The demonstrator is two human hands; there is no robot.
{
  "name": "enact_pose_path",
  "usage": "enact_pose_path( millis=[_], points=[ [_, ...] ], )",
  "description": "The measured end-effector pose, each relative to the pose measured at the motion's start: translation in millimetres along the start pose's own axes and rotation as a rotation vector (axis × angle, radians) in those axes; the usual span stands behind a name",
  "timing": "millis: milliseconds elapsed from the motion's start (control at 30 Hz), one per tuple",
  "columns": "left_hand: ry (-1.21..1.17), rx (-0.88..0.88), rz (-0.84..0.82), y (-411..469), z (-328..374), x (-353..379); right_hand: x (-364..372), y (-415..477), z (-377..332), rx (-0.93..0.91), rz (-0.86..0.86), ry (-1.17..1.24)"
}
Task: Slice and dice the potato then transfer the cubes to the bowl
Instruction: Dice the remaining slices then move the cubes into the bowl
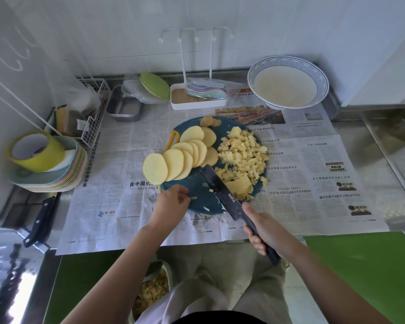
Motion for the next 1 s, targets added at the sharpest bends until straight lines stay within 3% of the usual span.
enact_pose_path(
  millis=[100, 167, 267, 300, 400, 467, 567, 667, 833, 933, 1000],
  points=[
    [0.015, 0.004, 0.012, 2.7, 12.1, 1.7, 1.3, -7.5, -8.9, -0.006, -0.032, 0.133],
    [0.063, 0.123, 0.125, -1.7, 29.9, -2.7, -5.2, -18.7, -25.8, -0.071, 0.004, 0.077],
    [0.184, 0.465, 0.351, -13.8, 65.5, -13.2, -26.2, -36.6, -55.5, -0.142, 0.276, -0.573],
    [0.240, 0.556, 0.356, -15.0, 75.8, -14.7, -31.8, -40.6, -63.5, -0.127, 0.351, -0.798],
    [0.521, 0.723, 0.014, -16.5, 108.1, 3.8, -40.1, -51.7, -77.8, -0.045, 0.448, -1.308],
    [0.764, 0.726, -0.190, -16.0, 113.4, 26.6, -40.0, -57.1, -82.6, -0.056, 0.454, -1.479],
    [0.952, 0.666, -0.295, -7.9, 106.6, 45.1, -39.3, -63.5, -85.9, -0.071, 0.466, -1.651],
    [0.932, 0.631, -0.298, 4.8, 97.8, 44.2, -43.1, -72.3, -86.1, -0.059, 0.495, -1.758],
    [0.851, 0.570, -0.302, 31.4, 80.5, 31.6, -62.5, -95.4, -80.1, -0.059, 0.581, -1.721],
    [0.783, 0.600, -0.311, 39.2, 75.7, 23.0, -74.0, -106.9, -65.3, -0.049, 0.616, -1.551],
    [0.717, 0.631, -0.284, 42.7, 74.7, 15.1, -80.1, -104.4, -51.4, -0.053, 0.543, -1.311]
  ],
)
Point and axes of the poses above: each hand's wrist, its own y-axis towards the middle knuckle, its own x-axis out of the palm, z = x × y, the point moved 4 cm from there along y, towards the middle knuckle, and after that the axes turned 14 degrees about -z, right-handed, at the moved point
